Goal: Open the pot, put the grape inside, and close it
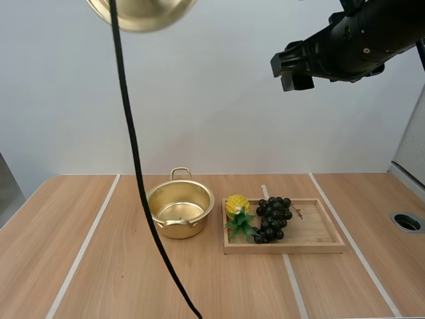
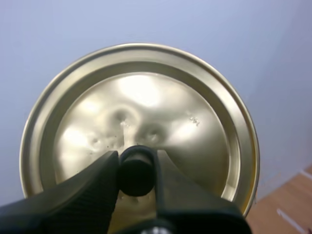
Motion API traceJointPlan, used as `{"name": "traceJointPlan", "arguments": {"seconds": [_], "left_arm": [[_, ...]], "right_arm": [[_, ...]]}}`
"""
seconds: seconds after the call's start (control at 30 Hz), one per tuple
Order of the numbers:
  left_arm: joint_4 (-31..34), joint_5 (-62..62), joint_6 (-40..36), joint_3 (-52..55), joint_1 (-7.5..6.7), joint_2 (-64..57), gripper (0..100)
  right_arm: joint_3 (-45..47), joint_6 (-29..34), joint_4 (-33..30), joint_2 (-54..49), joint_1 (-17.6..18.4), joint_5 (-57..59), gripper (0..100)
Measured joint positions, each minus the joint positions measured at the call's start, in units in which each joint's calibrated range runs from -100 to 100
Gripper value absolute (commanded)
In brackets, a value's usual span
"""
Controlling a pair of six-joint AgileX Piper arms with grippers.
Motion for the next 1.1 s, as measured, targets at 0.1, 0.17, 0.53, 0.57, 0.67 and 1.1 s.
{"name": "traceJointPlan", "arguments": {"seconds": [0.1, 0.17, 0.53, 0.57, 0.67, 1.1], "left_arm": [[0.9, -5.4, -2.2, -2.6, 0.0, -4.3, 0], [2.5, -9.0, -3.9, -4.4, 0.0, -6.7, 0], [9.2, -18.5, -12.6, -14.2, 0.0, -8.5, 0], [9.2, -19.8, -12.7, -14.2, 0.0, -8.5, 0], [9.2, -23.6, -12.7, -14.2, 0.0, -8.4, 0], [9.5, -33.5, -12.4, -14.3, 0.0, -8.3, 0]], "right_arm": [[0.0, 0.0, 0.9, 0.0, 0.0, 0.0, 100], [0.0, 0.0, 2.3, 0.0, 0.0, 0.0, 100], [0.0, 1.5, 7.1, 0.0, 0.0, 0.0, 100], [0.0, 1.8, 7.1, 0.0, 0.0, 0.0, 100], [0.0, 2.4, 7.0, 0.1, 0.0, 0.0, 100], [12.0, 6.3, 5.2, 10.1, 0.0, 0.0, 100]]}}
